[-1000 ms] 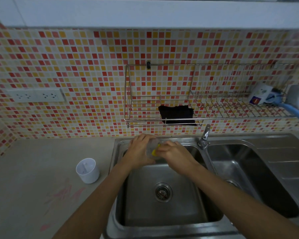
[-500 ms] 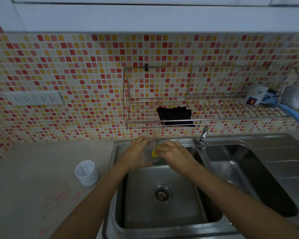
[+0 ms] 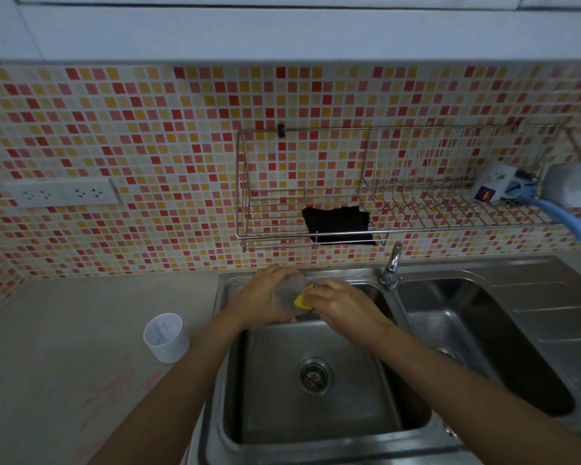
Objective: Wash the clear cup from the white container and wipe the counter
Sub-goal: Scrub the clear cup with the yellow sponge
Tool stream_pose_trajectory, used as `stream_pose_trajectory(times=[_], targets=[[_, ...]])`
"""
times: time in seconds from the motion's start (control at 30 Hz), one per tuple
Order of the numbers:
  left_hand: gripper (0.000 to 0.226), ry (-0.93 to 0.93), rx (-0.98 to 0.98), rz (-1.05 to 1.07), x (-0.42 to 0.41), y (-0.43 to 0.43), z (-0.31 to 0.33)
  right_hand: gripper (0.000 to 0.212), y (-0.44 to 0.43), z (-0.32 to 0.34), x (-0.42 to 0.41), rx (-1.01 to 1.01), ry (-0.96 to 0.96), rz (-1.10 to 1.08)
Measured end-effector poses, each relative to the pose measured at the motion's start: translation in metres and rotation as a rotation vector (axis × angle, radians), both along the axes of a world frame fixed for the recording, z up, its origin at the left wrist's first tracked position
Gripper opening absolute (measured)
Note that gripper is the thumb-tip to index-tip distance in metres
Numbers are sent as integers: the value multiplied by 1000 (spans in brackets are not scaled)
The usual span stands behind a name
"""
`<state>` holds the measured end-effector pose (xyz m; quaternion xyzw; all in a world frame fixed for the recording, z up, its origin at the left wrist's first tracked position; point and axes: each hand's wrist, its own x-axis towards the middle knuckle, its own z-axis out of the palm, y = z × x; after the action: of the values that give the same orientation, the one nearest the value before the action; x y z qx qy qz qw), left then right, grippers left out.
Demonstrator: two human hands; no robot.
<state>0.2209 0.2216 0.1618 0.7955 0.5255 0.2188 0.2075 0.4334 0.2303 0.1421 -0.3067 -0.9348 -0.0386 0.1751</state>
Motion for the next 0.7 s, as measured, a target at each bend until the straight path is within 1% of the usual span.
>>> stream_pose_trajectory(times=[0.07, 0.17, 0.23, 0.3, 0.4, 0.47, 0.53, 0.57, 0.63, 0.7], targets=[[89, -47, -32, 16, 3, -1, -1, 27, -1, -1, -1, 23, -7, 1], [92, -216, -85, 72, 4, -4, -6, 28, 0, 1, -1, 29, 13, 6], [97, -278, -106, 98, 6, -8, -8, 28, -1, 6, -2, 12, 50, 14], [96, -280, -49, 139, 9, -10, -11, 28, -4, 12, -5, -8, 93, 22], [87, -228, 79, 182, 10, -10, -12, 27, -9, 16, -10, -84, 166, 9], [83, -182, 117, 152, 9, -9, -12, 31, -11, 14, -11, -196, 180, -9], [82, -114, 149, 128, 7, -7, -14, 31, -10, 11, -10, -257, 148, 3], [82, -79, 153, 125, 7, -6, -15, 33, -8, 12, -9, -237, 101, 17], [84, -50, 155, 112, 8, -5, -14, 36, -1, 12, -7, -82, -23, 37], [86, -48, 159, 82, 10, -3, -12, 38, 5, 17, -5, 50, -124, 3]])
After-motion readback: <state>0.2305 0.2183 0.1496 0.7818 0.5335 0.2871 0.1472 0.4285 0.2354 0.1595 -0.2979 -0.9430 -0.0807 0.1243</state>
